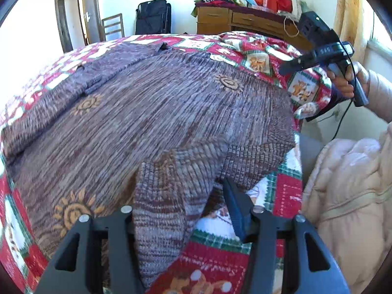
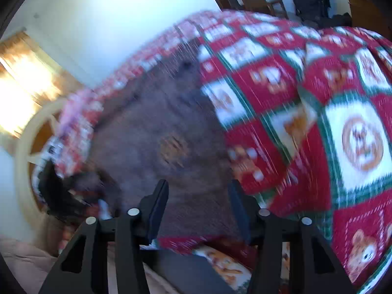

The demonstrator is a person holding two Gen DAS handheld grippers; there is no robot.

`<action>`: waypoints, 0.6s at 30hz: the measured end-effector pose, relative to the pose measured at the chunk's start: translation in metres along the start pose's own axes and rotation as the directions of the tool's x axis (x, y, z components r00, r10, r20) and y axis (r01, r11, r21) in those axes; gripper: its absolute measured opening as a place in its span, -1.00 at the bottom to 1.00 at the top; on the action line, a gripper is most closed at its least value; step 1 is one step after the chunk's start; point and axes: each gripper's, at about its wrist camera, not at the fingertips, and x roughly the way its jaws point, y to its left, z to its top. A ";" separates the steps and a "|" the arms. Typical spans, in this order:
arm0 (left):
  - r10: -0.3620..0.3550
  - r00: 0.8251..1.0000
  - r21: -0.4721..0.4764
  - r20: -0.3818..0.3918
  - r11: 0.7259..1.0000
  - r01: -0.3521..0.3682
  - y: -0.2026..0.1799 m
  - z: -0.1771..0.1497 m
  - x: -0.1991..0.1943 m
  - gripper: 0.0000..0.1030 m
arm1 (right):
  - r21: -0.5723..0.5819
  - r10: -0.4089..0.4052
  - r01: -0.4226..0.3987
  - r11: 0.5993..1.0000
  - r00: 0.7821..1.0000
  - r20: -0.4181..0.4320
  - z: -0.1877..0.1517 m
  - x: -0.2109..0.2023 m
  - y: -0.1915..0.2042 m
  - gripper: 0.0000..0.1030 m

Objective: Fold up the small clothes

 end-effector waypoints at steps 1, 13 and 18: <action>0.014 1.000 0.009 -0.001 1.000 -0.014 -0.003 -0.001 0.001 0.04 | -0.014 -0.030 0.029 0.999 0.999 -0.032 -0.005 0.009 0.000 0.00; -0.005 0.988 -0.225 0.157 0.974 0.041 0.018 -0.008 -0.045 -0.70 | -0.073 0.006 -0.020 0.997 0.982 -0.189 0.001 0.029 0.010 -0.92; 0.048 0.960 -0.325 0.275 0.945 0.045 0.052 0.007 -0.077 -0.70 | 0.050 0.302 -0.299 0.953 0.951 -0.069 0.058 0.000 0.021 -0.92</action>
